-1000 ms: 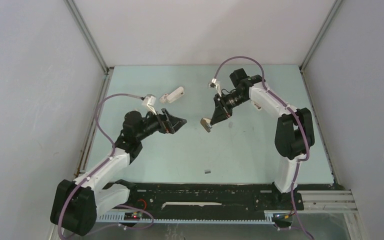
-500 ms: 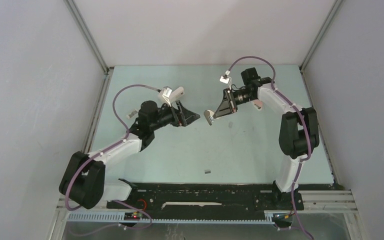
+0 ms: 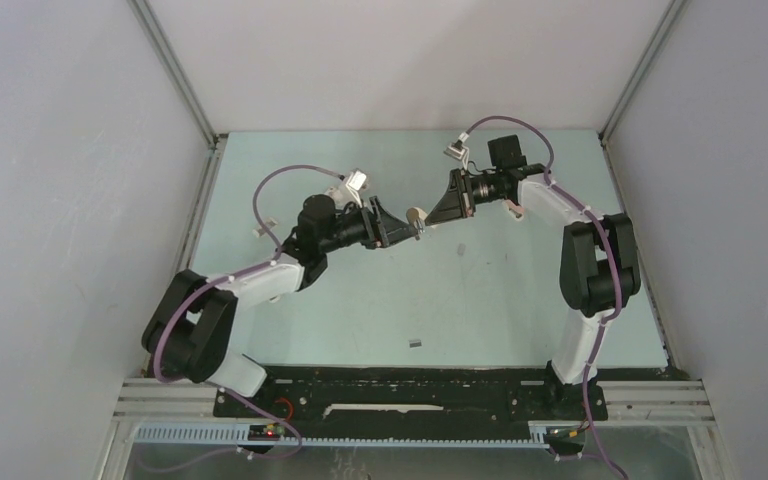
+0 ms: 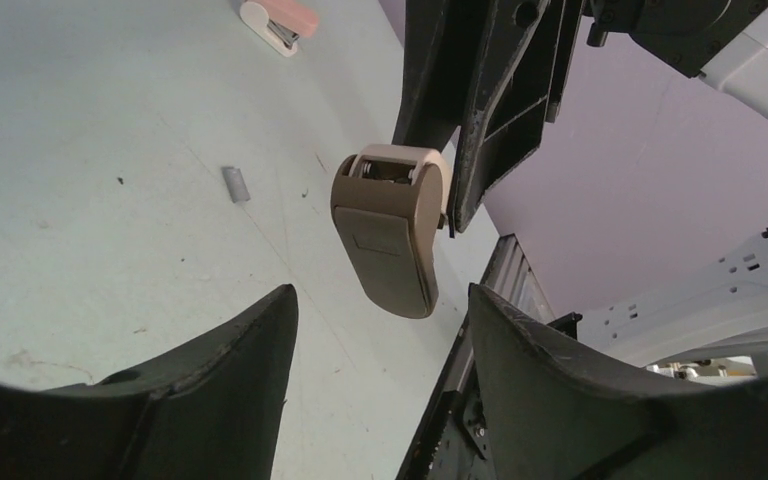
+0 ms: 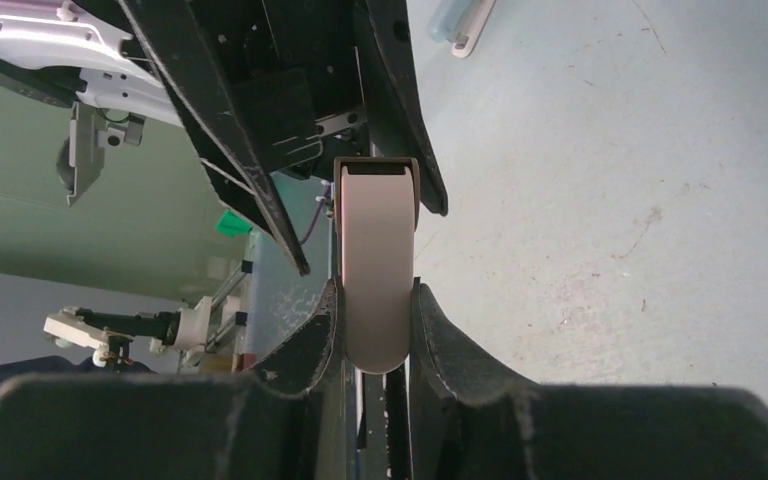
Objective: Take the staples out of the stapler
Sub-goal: Unload the staple at the center of the board.
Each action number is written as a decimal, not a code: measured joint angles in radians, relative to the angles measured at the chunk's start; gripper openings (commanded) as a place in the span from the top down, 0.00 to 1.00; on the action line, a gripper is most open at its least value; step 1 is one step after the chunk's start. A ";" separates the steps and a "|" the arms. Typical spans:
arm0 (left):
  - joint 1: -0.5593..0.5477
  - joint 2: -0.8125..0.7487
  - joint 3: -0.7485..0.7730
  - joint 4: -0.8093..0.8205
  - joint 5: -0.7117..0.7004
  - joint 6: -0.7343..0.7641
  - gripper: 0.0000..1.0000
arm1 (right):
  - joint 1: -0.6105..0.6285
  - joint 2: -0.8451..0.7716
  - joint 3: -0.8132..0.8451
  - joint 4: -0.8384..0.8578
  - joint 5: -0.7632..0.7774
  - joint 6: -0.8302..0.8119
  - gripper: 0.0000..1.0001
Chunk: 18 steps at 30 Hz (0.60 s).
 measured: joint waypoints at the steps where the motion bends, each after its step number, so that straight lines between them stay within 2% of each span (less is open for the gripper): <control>1: -0.002 0.007 0.002 0.008 0.006 -0.006 0.35 | 0.000 0.000 -0.001 0.018 -0.006 0.019 1.00; 12: -0.002 0.090 0.005 0.147 0.088 -0.105 0.58 | -0.002 -0.005 -0.013 0.074 -0.023 0.081 1.00; 18: -0.002 0.127 0.005 0.240 0.114 -0.163 0.64 | -0.002 -0.006 -0.013 0.082 -0.030 0.085 1.00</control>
